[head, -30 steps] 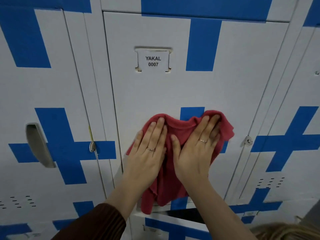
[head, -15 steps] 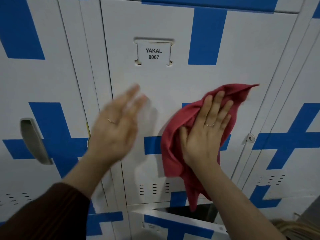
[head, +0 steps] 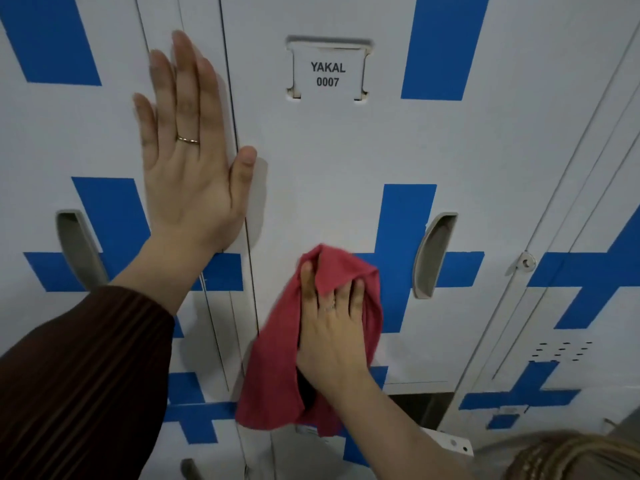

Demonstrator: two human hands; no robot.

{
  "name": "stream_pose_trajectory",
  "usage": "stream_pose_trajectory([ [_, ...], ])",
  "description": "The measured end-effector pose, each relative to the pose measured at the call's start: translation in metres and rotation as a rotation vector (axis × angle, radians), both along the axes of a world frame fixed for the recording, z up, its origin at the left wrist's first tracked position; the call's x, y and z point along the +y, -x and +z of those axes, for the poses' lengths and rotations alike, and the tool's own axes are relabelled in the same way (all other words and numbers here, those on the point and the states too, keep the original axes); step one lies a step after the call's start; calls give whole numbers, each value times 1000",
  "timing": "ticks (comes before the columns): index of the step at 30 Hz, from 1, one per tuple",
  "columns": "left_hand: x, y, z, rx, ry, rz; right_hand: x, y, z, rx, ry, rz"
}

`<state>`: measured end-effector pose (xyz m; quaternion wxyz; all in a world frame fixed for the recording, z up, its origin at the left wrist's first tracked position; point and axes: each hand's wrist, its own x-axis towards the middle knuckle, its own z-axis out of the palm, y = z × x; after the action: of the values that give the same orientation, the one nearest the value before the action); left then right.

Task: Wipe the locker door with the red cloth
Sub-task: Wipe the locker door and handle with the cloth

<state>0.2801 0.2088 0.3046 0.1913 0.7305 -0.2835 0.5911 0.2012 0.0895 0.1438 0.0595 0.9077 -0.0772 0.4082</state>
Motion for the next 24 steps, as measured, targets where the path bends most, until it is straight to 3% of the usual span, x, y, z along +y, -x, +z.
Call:
stream_pose_trajectory([
  [5,2,0,0,5,-13,-3,-28,25,-44,191,-18,19],
  [12,2,0,0,3,-2,12,-18,26,-48,214,-105,-92],
  [18,2,-1,-1,2,-4,5,17,9,-60,245,-52,21],
  [24,3,-2,-2,-4,5,-6,-26,24,-69,221,7,50],
])
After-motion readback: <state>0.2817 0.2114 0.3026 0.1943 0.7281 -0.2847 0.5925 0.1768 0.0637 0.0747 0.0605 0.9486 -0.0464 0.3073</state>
